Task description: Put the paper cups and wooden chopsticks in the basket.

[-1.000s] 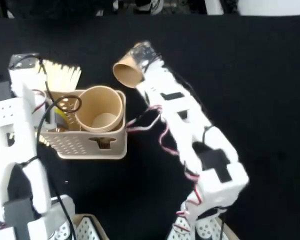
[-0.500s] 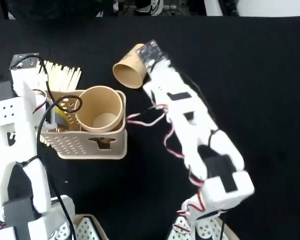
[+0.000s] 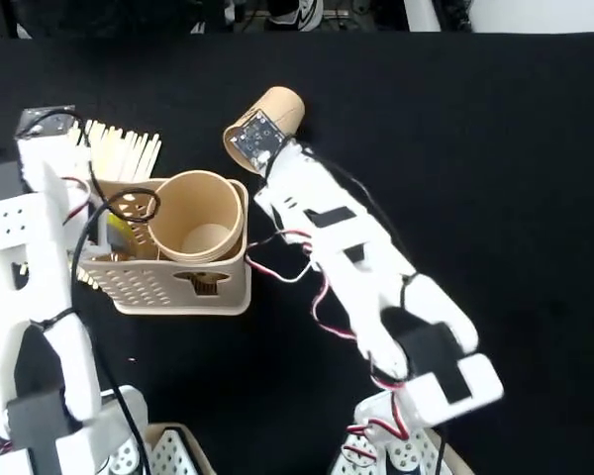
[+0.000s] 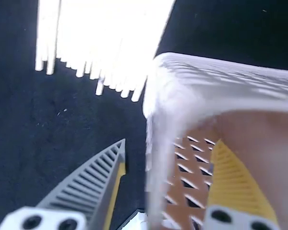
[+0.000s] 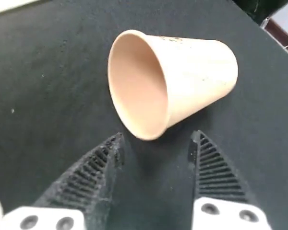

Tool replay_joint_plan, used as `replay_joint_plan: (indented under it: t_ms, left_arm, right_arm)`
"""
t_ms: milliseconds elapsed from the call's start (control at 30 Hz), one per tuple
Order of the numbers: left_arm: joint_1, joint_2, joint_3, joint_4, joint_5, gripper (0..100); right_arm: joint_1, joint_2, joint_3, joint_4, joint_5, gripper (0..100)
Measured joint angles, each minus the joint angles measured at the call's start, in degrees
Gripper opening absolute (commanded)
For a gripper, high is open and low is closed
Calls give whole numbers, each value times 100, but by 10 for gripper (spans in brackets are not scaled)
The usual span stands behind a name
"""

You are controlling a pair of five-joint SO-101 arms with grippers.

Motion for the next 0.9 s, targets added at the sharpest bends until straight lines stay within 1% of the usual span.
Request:
replay_joint_plan:
  t_ms: [133,200,267,367,433,600,767,900]
  left_arm:
    - [-290,0,0,0,0,278]
    - [-308,0,0,0,0,278]
    - [-290,0,0,0,0,278]
    - [-264,0,0,0,0,278]
    - [-237,0,0,0,0,278]
    - [-237,0,0,-9,0,278]
    - [-237,0,0,-26,0,278]
    - [-237,0,0,-26,0,278]
  right_arm:
    - [0,519,-457,-211,-176,233]
    - [9,826,-668,-255,-202,211]
    - [62,1090,-870,-281,-211,144]
    - [176,1275,-1090,-290,-211,11]
    - [229,1284,-1134,-290,-211,25]
    - [281,1213,-1081,-290,-193,12]
    - [440,448,-440,-290,-193,11]
    - [774,-440,343,-290,-193,11]
